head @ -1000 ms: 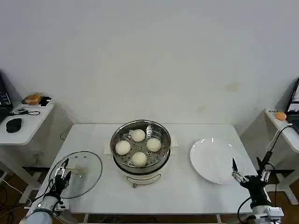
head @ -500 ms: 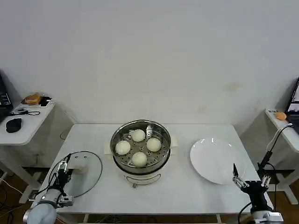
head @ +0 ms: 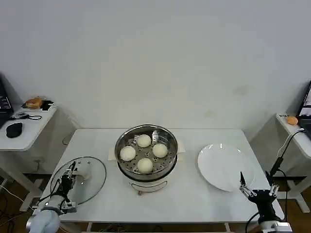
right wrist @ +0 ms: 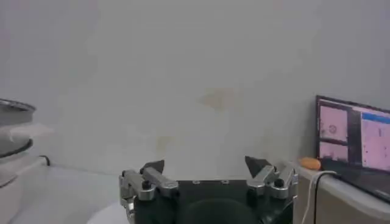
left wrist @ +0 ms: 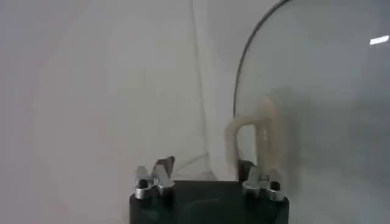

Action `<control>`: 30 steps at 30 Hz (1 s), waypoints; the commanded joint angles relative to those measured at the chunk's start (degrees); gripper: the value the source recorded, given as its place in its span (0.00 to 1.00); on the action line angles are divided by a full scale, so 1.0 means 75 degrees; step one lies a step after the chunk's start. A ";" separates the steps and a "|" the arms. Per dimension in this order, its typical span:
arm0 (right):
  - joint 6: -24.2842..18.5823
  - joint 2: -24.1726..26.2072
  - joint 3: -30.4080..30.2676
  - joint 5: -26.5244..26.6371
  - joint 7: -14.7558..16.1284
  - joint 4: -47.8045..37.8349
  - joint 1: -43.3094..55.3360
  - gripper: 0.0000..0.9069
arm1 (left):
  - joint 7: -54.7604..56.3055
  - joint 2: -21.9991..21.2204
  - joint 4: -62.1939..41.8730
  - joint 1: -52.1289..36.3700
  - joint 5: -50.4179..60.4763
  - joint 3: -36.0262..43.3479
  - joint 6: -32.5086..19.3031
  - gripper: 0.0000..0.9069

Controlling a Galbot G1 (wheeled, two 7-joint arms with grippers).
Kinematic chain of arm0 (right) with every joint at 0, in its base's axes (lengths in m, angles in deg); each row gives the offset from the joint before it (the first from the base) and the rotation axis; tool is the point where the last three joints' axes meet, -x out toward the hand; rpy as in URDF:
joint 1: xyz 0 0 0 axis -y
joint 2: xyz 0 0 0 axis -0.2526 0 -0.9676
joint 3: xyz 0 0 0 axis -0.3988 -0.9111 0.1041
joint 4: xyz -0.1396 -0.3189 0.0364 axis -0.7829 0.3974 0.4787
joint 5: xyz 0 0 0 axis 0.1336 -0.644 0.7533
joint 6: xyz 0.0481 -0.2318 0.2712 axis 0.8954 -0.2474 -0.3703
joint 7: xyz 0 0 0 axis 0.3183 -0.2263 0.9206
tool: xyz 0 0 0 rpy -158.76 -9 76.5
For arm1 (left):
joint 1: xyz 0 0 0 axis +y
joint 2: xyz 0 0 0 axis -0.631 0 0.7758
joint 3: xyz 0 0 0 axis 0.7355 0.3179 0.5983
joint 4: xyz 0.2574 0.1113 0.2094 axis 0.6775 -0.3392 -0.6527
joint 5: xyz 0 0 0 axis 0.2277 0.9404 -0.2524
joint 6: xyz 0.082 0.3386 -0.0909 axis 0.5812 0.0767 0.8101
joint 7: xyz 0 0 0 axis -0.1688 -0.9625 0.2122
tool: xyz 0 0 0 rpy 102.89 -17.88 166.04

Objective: Take steamed baozi put them in steamer then cover it.

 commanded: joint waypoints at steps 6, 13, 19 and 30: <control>0.0015 -0.0027 -0.0122 -0.0046 0.0011 0.0129 -0.0034 1.00 | 0.0341 0.0017 0.0887 0.0487 -0.0279 -0.0309 0.0016 0.00; -0.0013 -0.0043 -0.0220 -0.0188 0.0034 0.0139 -0.0033 1.00 | 0.0555 0.0080 0.2188 0.1140 -0.0411 -0.0542 0.0932 0.00; -0.0019 0.0017 -0.0211 -0.0185 0.0058 0.0028 -0.0009 1.00 | 0.0037 0.0051 0.3468 0.1392 -0.0888 -0.0636 0.1979 0.00; 0.0021 0.0067 -0.0243 -0.0139 0.0117 -0.0022 0.0004 1.00 | -0.1130 -0.0125 0.4892 0.1437 -0.0790 -0.0856 0.2873 0.00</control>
